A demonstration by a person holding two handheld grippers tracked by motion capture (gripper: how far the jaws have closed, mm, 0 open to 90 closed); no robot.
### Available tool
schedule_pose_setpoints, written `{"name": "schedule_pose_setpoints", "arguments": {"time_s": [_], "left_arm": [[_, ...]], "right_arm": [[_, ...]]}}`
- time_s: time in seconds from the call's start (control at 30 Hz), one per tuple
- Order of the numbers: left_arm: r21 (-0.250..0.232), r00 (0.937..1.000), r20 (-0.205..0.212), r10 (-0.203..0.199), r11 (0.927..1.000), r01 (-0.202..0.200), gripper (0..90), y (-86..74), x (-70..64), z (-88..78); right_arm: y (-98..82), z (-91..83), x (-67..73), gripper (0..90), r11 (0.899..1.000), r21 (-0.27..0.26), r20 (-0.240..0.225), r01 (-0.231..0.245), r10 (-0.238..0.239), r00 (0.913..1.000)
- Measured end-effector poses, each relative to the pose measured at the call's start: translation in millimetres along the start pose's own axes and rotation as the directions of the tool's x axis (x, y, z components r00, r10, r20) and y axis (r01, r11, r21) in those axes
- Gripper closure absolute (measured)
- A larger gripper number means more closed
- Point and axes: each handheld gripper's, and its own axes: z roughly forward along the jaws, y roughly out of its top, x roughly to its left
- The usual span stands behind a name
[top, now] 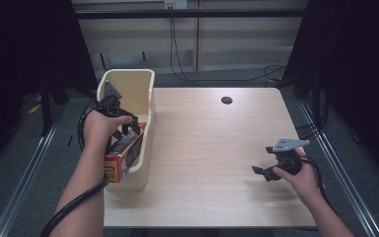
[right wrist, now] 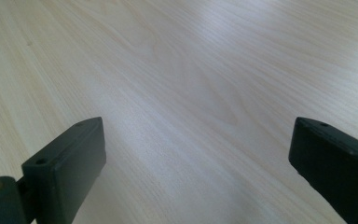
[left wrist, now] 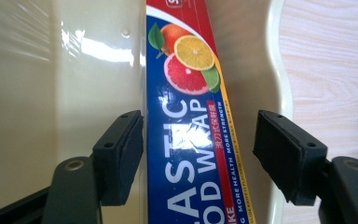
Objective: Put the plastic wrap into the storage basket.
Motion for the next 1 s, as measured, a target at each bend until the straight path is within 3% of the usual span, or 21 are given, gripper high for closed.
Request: {"name": "schedule_pose_setpoints", "arguments": {"time_s": [0.07,0.13,0.3,0.43,0.67,0.7,0.83,0.93,1.0], "left_arm": [[-0.003,1.0000,0.003,0.000,1.0000,0.000,31.2,0.1,-0.2,-0.8],[-0.035,0.9998,-0.002,0.020,0.9992,-0.020,30.1,0.4,-2.8,-4.6],[-0.046,0.9987,0.002,0.051,0.9977,-0.051,26.4,2.3,-5.5,-13.5],[-0.070,0.9983,0.014,0.056,0.9960,-0.055,24.0,3.2,-8.8,-19.6],[-0.106,0.9946,0.041,0.095,0.9903,-0.091,21.6,5.9,-28.1,-35.4],[-0.104,0.9909,0.049,0.126,0.9873,-0.120,21.4,6.4,-35.7,-37.9],[-0.119,0.9871,0.069,0.145,0.9836,-0.136,21.4,6.6,-50.7,-39.4],[-0.120,0.9769,0.100,0.188,0.9771,-0.176,21.4,5.8,-69.9,-36.9],[-0.121,0.9747,0.103,0.199,0.9751,-0.186,21.4,5.2,-74.5,-34.9]], "right_arm": [[0.2,-0.6,0.1,3.6,1.000,-0.001,-0.001,-0.004,0.004,1.0000],[0.1,-0.9,-0.1,3.6,1.000,0.001,0.004,-0.005,0.005,1.0000],[0.3,-1.3,-0.3,3.6,1.000,0.004,0.004,-0.006,0.006,1.0000],[0.4,-2.3,-0.7,3.6,1.000,-0.001,0.005,-0.005,0.005,1.0000],[0.1,-2.6,-0.4,3.6,1.000,0.002,0.007,-0.003,0.003,1.0000],[0.5,-3.3,-0.2,3.6,1.000,-0.007,0.002,-0.002,0.002,1.0000],[1.2,-4.2,-0.5,3.6,1.000,-0.009,0.005,-0.006,0.006,1.0000],[1.1,-3.5,0.3,3.6,1.000,-0.004,0.004,-0.002,0.002,1.0000],[1.1,-3.6,0.3,3.6,1.000,-0.005,0.004,-0.002,0.002,1.0000]]}}
